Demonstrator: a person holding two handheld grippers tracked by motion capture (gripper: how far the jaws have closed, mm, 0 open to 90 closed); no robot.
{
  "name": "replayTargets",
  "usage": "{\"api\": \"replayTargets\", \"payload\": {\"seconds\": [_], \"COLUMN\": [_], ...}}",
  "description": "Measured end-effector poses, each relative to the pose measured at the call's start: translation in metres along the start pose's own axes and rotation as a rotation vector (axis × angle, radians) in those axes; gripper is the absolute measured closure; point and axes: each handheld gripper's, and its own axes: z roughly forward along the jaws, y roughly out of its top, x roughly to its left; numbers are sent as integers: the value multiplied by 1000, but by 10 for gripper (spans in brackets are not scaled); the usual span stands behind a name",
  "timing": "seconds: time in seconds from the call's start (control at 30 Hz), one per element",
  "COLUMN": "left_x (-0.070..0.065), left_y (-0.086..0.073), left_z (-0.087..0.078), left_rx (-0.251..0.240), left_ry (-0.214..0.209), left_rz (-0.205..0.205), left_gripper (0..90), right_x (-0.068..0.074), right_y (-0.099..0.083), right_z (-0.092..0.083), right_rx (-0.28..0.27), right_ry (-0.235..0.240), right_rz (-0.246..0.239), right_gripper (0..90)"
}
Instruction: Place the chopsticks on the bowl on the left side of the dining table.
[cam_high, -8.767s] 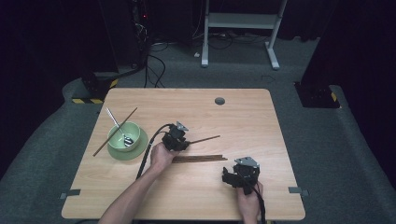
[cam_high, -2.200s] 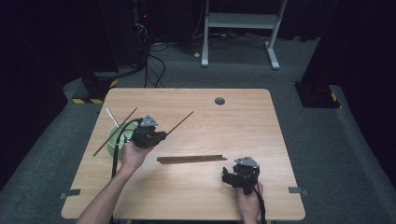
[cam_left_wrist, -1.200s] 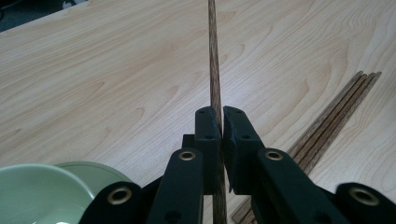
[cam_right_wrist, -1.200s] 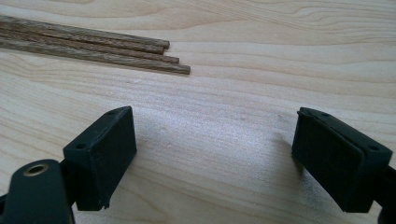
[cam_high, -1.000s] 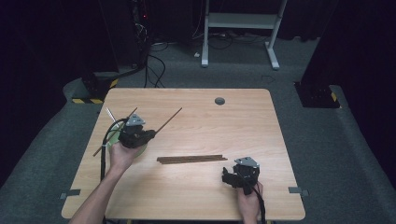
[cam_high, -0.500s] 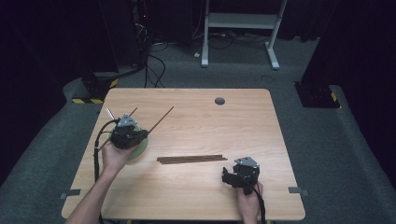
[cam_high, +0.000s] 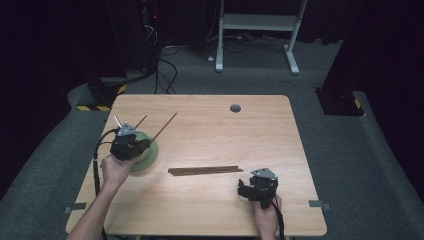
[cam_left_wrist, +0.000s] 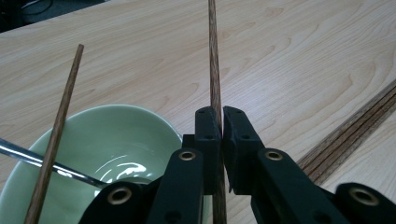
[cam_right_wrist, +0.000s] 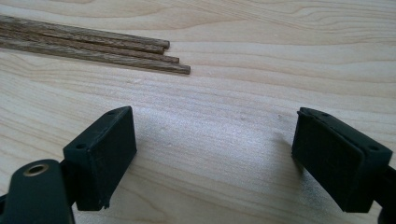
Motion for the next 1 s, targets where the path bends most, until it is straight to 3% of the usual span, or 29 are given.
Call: {"api": "replayTargets", "payload": {"seconds": [1.0], "left_x": [27], "left_y": [-21], "left_z": [-11], "left_rx": [33], "left_ry": [84], "left_rz": [-41], "left_gripper": [847], "right_x": [0], "right_y": [0], "right_z": [0], "right_rx": [0], "right_ry": [0], "right_rz": [1], "right_gripper": [133]}}
